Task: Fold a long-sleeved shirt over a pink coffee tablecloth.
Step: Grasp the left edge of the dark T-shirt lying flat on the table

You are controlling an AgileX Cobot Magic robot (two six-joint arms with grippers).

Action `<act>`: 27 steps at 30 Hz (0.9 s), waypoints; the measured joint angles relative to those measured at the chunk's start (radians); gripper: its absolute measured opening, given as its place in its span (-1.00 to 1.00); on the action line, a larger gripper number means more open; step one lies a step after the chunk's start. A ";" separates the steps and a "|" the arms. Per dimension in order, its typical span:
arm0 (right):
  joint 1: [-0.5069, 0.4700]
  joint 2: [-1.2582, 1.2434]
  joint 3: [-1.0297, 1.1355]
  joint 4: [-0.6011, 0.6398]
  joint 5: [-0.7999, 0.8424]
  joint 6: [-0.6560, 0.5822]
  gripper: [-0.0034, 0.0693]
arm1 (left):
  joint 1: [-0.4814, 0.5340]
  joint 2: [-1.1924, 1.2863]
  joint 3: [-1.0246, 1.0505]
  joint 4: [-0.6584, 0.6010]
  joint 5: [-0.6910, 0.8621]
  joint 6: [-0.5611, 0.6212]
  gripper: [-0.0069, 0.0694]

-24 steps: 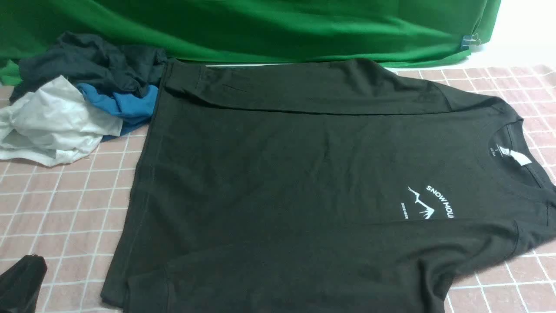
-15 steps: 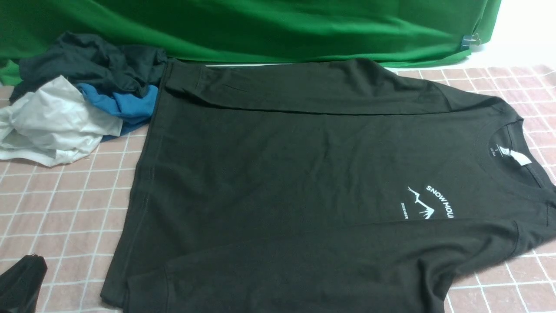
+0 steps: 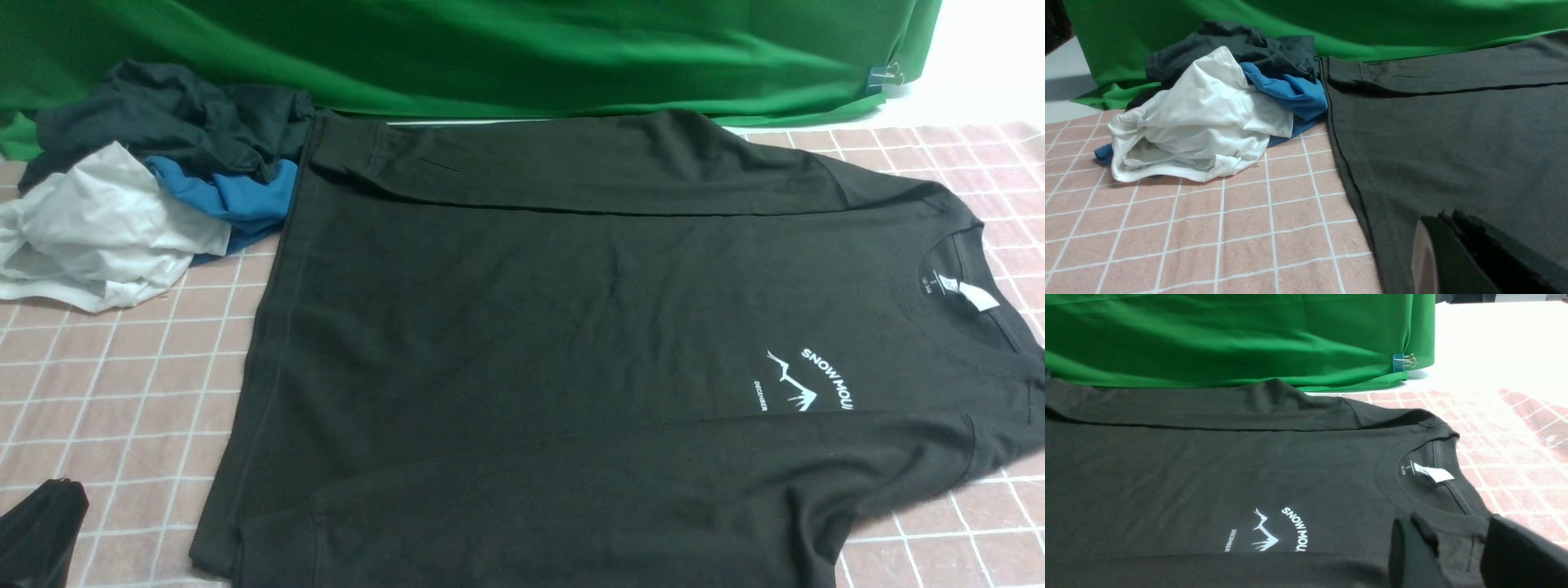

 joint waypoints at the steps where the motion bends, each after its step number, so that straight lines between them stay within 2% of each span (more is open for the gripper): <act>1: 0.000 0.000 0.000 0.000 0.000 0.001 -0.25 | 0.000 0.000 0.000 0.000 0.000 0.000 -0.77; 6: 0.000 0.000 0.000 0.000 0.000 0.000 -0.25 | 0.000 0.000 0.000 -0.036 -0.049 -0.018 -0.77; 8: 0.000 0.000 0.000 0.000 0.000 0.000 -0.25 | 0.000 0.000 0.000 -0.103 -0.092 -0.060 -0.77; 10: 0.000 0.000 0.000 0.000 0.000 0.000 -0.25 | 0.000 0.000 0.000 -0.268 -0.185 -0.171 -0.77; 12: 0.000 0.000 0.000 0.000 0.000 0.000 -0.25 | 0.000 0.000 0.000 -0.363 -0.251 -0.237 -0.77; 18: 0.000 0.000 0.000 0.000 0.000 0.000 -0.25 | 0.000 0.000 0.000 -0.414 -0.349 -0.314 -0.77; 20: 0.000 0.000 0.000 0.000 0.000 0.001 -0.25 | 0.000 0.000 0.000 -0.418 -0.316 -0.362 -0.77; 24: 0.000 0.000 0.000 0.000 0.000 0.000 -0.25 | 0.000 -0.001 -0.034 -0.429 -0.187 -0.381 -0.77; 25: 0.000 0.000 0.000 0.000 0.000 0.000 -0.25 | 0.000 -0.001 -0.059 -0.434 -0.163 -0.376 -0.77; 27: 0.000 0.000 0.000 0.000 0.000 0.000 -0.25 | 0.000 0.001 -0.136 -0.449 -0.083 -0.291 -0.77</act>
